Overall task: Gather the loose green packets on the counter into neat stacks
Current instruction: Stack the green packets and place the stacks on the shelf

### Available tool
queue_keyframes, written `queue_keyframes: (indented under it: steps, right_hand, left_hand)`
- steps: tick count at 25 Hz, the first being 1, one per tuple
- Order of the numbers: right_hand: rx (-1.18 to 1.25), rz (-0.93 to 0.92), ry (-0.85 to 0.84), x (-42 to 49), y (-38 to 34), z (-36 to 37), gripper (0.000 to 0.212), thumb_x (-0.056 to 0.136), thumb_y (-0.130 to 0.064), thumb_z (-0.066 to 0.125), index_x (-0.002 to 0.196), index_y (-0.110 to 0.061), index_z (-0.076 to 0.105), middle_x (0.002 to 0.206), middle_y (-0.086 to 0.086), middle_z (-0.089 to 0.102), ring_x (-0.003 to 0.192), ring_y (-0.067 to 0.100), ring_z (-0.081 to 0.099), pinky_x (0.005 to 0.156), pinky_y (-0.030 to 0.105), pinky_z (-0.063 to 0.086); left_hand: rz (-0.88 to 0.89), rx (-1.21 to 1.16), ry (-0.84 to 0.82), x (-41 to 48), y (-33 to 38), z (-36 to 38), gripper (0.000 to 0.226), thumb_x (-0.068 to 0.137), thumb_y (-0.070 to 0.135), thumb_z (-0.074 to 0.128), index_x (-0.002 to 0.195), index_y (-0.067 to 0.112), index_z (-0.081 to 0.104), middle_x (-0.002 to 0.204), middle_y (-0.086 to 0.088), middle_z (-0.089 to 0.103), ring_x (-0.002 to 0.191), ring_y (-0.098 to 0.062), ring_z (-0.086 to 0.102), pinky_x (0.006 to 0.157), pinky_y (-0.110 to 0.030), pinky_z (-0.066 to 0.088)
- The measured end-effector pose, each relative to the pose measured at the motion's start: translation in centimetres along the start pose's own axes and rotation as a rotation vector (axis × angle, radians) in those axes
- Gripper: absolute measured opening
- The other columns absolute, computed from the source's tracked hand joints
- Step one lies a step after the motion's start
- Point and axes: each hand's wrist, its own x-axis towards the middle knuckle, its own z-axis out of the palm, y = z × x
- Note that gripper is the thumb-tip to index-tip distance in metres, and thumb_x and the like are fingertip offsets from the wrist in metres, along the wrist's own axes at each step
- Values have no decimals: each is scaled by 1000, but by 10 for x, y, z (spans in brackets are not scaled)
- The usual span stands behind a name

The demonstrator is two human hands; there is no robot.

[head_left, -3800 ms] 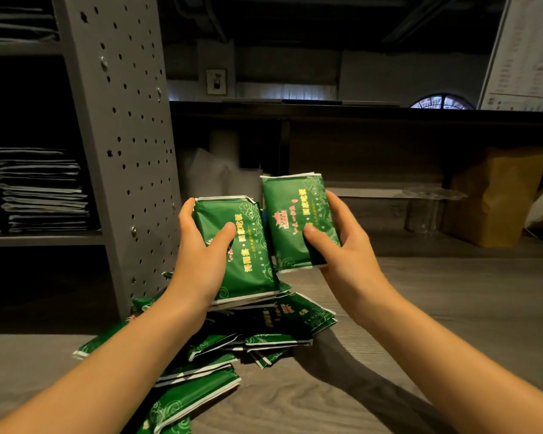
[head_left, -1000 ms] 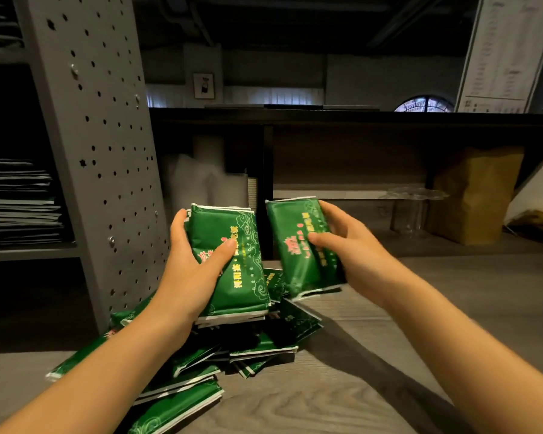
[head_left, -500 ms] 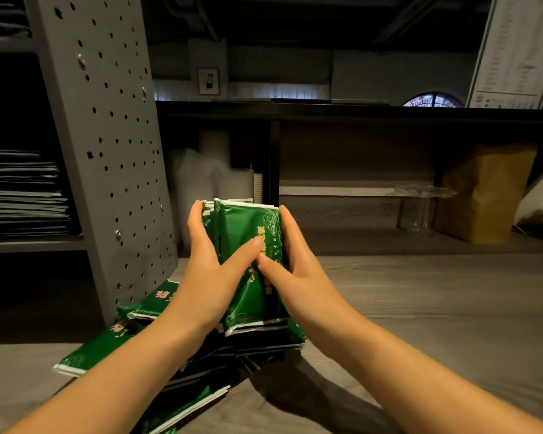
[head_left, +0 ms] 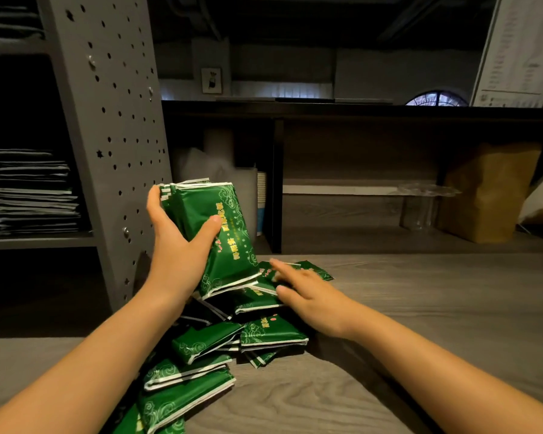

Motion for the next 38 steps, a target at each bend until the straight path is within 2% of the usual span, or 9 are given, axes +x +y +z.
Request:
queue_keyframes:
  steps: [3, 6, 10, 14, 23, 27, 31, 34, 38]
  right_hand:
    - [-44, 31, -1, 4, -2, 1, 33, 102, -34, 30, 114, -23, 60, 124, 10, 53, 121, 23, 39, 101, 34, 30]
    - [-43, 210, 122, 3, 3, -2, 35, 98, -48, 34, 72, -26, 43, 101, 9, 52, 105, 27, 47, 86, 38, 39]
    - [-186, 343, 110, 3, 7, 1, 41, 90, -53, 50, 106, -16, 43, 120, 11, 53, 111, 31, 50, 84, 37, 41]
    - [135, 375, 105, 0, 5, -16, 89, 81, -30, 72, 148, -19, 14, 140, 10, 45, 126, 27, 45, 101, 31, 38]
    - [1125, -31, 493, -10, -24, -41, 36, 93, 0, 48, 121, -21, 53, 103, 0, 69, 84, 11, 68, 66, 24, 56]
    - [927, -128, 447, -9, -52, -12, 44, 92, 3, 47, 116, -33, 50, 112, -2, 64, 100, 6, 63, 90, 28, 52]
    - [740, -98, 421, -9, -66, 9, 49, 97, -10, 44, 135, -39, 33, 135, -13, 32, 107, -24, 36, 96, 0, 30]
    - [759, -99, 404, -8, -62, 16, 59, 98, -13, 43, 149, -29, 19, 148, -15, 23, 132, -5, 27, 115, 26, 26]
    - [887, -139, 332, -6, -54, 13, 57, 97, -11, 45, 147, -31, 25, 145, -13, 40, 133, 1, 38, 109, 32, 38]
  left_hand:
    - [-8, 3, 11, 3, -4, -2, 84, 87, 21, 63, 148, 28, 6, 143, 1, 36, 125, -15, 42, 107, -41, 37]
    - [-19, -19, 20, 4, -4, -3, 83, 88, 21, 63, 148, 29, 7, 140, 2, 38, 121, -15, 45, 104, -39, 39]
    - [-45, -36, -26, -2, 0, 3, 82, 89, 19, 61, 148, 31, 5, 131, 7, 39, 112, -11, 46, 86, -27, 40]
    - [-69, -39, -63, -3, -2, 5, 84, 89, 18, 62, 147, 34, 3, 136, 7, 39, 114, -13, 49, 92, -32, 43]
    - [-167, -131, -97, -4, -5, 5, 80, 90, 20, 60, 148, 38, 7, 148, 3, 35, 130, -19, 42, 108, -39, 35]
    - [-172, -170, -93, -8, -6, 11, 70, 95, 24, 50, 148, 39, 6, 145, 0, 39, 127, -19, 45, 107, -44, 37]
    - [-125, -202, -125, -20, -2, 22, 66, 94, 48, 36, 148, 37, 0, 137, 3, 42, 119, -11, 48, 97, -31, 41]
    - [-74, -200, -199, -25, 0, 21, 105, 69, 66, 63, 146, 42, -4, 145, 4, 37, 127, -11, 45, 105, -35, 37]
    - [-55, -112, -199, -25, -3, 18, 104, 78, 28, 72, 147, 38, -6, 144, 9, 34, 126, -8, 41, 90, -19, 42]
